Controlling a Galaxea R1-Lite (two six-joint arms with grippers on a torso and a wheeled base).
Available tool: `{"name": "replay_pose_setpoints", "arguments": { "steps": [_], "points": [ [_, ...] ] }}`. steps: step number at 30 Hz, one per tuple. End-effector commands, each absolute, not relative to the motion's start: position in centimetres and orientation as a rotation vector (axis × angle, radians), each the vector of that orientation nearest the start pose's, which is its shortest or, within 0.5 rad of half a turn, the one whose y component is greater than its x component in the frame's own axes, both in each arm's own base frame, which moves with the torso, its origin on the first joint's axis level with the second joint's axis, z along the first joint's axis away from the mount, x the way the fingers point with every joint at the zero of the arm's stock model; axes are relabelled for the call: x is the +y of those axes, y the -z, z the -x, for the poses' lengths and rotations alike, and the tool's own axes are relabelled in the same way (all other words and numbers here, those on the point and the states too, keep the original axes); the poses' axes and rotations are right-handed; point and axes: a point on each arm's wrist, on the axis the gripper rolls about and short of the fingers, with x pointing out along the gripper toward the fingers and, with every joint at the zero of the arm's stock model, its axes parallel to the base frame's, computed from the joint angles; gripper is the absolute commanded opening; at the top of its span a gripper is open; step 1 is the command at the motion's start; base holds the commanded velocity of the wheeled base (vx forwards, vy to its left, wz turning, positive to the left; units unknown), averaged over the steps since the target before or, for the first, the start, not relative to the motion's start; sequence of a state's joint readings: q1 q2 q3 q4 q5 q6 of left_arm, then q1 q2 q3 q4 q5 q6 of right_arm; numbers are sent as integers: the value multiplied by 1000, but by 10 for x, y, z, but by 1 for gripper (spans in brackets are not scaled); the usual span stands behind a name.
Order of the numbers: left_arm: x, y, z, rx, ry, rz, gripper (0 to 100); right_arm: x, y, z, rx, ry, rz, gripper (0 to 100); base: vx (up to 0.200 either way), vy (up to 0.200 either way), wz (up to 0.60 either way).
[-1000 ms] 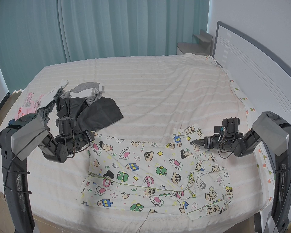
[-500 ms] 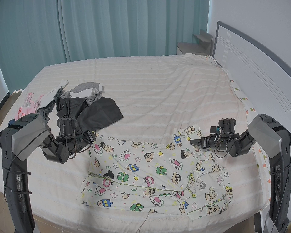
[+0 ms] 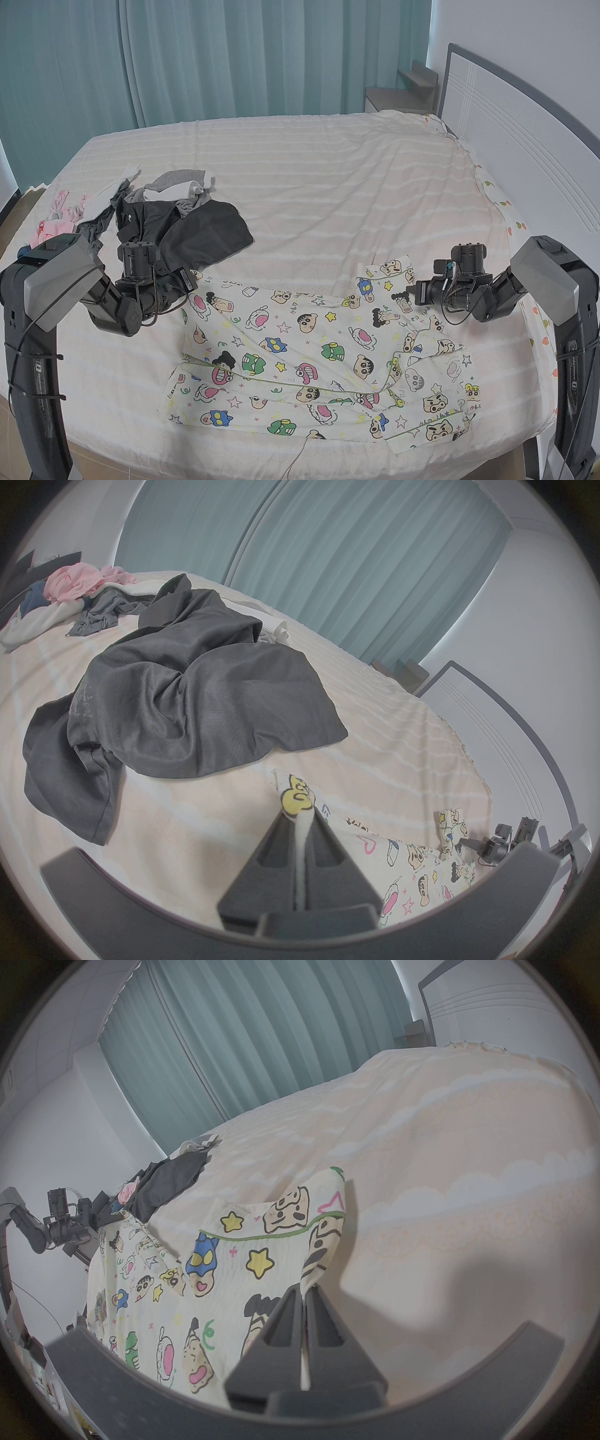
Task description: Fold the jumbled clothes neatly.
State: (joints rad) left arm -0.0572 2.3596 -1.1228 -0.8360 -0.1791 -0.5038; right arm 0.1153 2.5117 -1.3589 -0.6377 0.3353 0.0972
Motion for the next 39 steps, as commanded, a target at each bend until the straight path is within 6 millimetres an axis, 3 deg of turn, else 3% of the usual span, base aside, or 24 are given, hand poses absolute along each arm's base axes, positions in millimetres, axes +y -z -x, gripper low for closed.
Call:
{"name": "replay_pose_setpoints", "arguments": {
  "steps": [1, 10, 18, 27, 28, 34, 39],
  "points": [
    [-29, -32, -434, 449, 126, 518, 0, 55, -9, -463, 525, -412, -155, 0, 0, 0, 0],
    [-30, -38, -434, 363, 101, 434, 0, 45, -38, -435, 532, -497, -195, 0, 0, 0, 0],
    [-37, -42, -412, 403, 113, 426, 0, 34, -51, -418, 540, -539, -225, 0, 0, 0, 0],
    [-38, -52, -393, 394, 125, 405, 0, 19, -61, -383, 577, -622, -276, 0, 0, 0, 0],
    [-38, -52, -384, 396, 130, 400, 0, 15, -63, -372, 586, -648, -287, 0, 0, 0, 0],
    [-36, -46, -366, 409, 130, 401, 0, 5, -61, -347, 619, -672, -307, 0, 0, 0, 0],
    [-35, -32, -345, 443, 128, 400, 0, -4, -47, -325, 663, -693, -292, 0, 0, 0, 0]
  ]
}}
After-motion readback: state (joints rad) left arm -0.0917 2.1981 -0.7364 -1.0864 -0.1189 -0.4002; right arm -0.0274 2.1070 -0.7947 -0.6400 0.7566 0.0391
